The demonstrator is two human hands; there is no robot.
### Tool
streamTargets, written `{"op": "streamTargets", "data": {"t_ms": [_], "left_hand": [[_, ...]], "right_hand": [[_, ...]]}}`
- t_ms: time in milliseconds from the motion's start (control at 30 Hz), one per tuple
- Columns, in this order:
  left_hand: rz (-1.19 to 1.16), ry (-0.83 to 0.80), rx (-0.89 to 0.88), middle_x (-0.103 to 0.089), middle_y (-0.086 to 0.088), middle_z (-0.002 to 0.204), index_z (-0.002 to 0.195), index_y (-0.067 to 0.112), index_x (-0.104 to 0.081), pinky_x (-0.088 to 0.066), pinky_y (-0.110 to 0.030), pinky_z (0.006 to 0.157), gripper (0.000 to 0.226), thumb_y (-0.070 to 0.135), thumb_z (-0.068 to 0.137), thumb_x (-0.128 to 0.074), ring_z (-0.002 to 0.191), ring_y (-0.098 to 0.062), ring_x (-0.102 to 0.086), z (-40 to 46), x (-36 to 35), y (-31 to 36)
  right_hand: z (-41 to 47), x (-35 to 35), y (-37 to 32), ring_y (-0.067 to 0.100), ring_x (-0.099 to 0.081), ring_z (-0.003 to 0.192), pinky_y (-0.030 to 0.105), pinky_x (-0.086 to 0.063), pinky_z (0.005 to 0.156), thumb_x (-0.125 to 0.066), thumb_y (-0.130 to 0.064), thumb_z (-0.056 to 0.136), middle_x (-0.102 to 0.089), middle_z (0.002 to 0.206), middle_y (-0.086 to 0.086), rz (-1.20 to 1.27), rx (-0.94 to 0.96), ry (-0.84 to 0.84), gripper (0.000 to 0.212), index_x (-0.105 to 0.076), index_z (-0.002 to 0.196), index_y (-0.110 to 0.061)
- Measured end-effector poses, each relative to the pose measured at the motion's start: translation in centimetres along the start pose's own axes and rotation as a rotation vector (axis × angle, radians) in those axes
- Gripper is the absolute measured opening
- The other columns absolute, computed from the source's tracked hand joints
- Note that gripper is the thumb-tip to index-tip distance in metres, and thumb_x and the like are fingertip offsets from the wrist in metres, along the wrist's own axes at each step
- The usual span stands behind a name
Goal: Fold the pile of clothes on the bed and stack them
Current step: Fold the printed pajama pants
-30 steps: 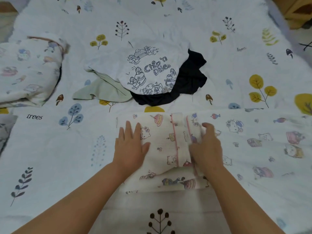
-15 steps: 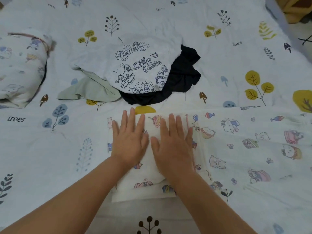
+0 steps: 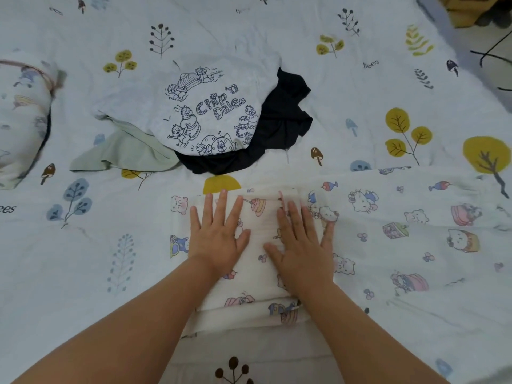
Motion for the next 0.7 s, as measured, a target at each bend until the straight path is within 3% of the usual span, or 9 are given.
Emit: {"op": "streamTargets", "data": {"t_ms": [100,167,200,267,367,467,567,633,700], "left_hand": [[0.035,-0.043,-0.005,0.027,-0.004,0.153,0.134,0.029,0.030,0.008,-0.052,0.113,0.074,0.059,0.067,0.019,0.142,-0.033,0.020,-0.5,0.8,0.2],[0.065,0.009,-0.076,0.006,-0.010,0.157,0.147,0.019,0.005,-0.011,-0.057,0.111,0.077,0.056,0.079,0.001,0.143,-0.040,-0.003,-1.0,2.1,1.1],[0.067,0.046,-0.141,-0.014,-0.014,0.155,0.148,0.013,-0.018,-0.024,-0.059,0.106,0.074,0.052,0.085,-0.014,0.139,-0.042,-0.021,-1.3,2.7,2.0],[0.046,0.077,-0.281,-0.037,-0.017,0.146,0.138,0.009,-0.041,-0.035,-0.058,0.097,0.064,0.044,0.086,-0.029,0.130,-0.039,-0.041,-1.5,3.8,4.0],[-0.047,0.020,-0.389,-0.016,-0.011,0.156,0.148,0.013,-0.022,-0.012,-0.045,0.113,0.071,0.047,0.086,-0.010,0.143,-0.031,-0.018,-1.8,5.5,8.2],[-0.061,-0.050,-0.379,0.005,-0.004,0.158,0.150,0.019,-0.003,-0.004,-0.038,0.117,0.059,0.039,0.098,-0.023,0.146,-0.022,0.003,-1.5,5.8,11.4],[-0.043,-0.063,-0.367,0.006,-0.006,0.158,0.150,0.020,-0.002,-0.006,-0.043,0.116,0.059,0.034,0.099,-0.029,0.145,-0.025,0.006,-1.3,5.8,14.2],[-0.034,-0.110,-0.346,0.011,-0.007,0.158,0.150,0.023,-0.001,-0.003,-0.048,0.116,0.061,0.039,0.098,-0.029,0.144,-0.030,0.011,-1.2,5.3,15.6],[-0.022,-0.160,-0.327,0.016,-0.007,0.157,0.149,0.025,0.003,0.002,-0.052,0.114,0.067,0.049,0.096,-0.029,0.142,-0.033,0.018,-1.3,4.5,16.5]], "right_hand": [[0.0,0.7,-0.2,0.019,0.001,0.146,0.056,0.008,0.111,-0.001,-0.062,0.083,0.013,0.154,-0.006,-0.014,0.041,-0.046,0.072,0.007,0.145,-0.028],[0.1,1.5,-0.4,0.017,0.018,0.143,0.056,0.013,0.111,0.002,-0.059,0.086,0.031,0.147,-0.009,0.011,0.081,-0.108,0.068,0.020,0.143,-0.028],[0.0,2.4,-0.6,0.017,0.018,0.144,0.054,0.009,0.112,-0.009,-0.054,0.093,0.027,0.150,-0.009,0.056,0.094,-0.150,0.065,0.016,0.146,-0.026],[-0.5,4.6,-0.4,0.021,-0.006,0.145,0.044,-0.010,0.115,-0.034,-0.036,0.098,-0.007,0.158,0.002,0.259,0.091,-0.106,0.057,-0.015,0.149,-0.017],[-2.4,8.2,2.2,0.022,-0.046,0.116,0.024,-0.033,0.095,-0.052,-0.011,0.090,-0.054,0.123,0.007,0.620,-0.045,0.226,0.033,-0.055,0.123,-0.009],[-4.4,9.8,7.6,0.021,-0.049,0.109,0.025,-0.036,0.091,-0.054,-0.006,0.086,-0.051,0.110,0.001,0.755,-0.359,0.361,0.032,-0.057,0.117,-0.009],[-6.1,10.7,14.8,0.036,-0.046,0.115,0.042,-0.039,0.098,-0.058,-0.011,0.083,-0.048,0.123,0.018,0.763,-0.770,0.470,0.043,-0.050,0.125,-0.005],[-7.3,11.0,19.5,0.041,-0.043,0.119,0.044,-0.037,0.100,-0.062,-0.016,0.083,-0.040,0.133,0.028,0.836,-1.061,0.518,0.056,-0.040,0.132,-0.002],[-8.0,10.3,23.3,0.036,-0.048,0.110,0.042,-0.043,0.088,-0.064,-0.023,0.081,-0.041,0.134,0.025,1.027,-1.243,0.500,0.066,-0.033,0.135,-0.003]]}}
Point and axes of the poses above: each hand's wrist, its own z-axis towards the middle knuckle, its own x-axis out of the back of the hand, y = z × x, the point moved 3 cm from there along z, towards the middle knuckle
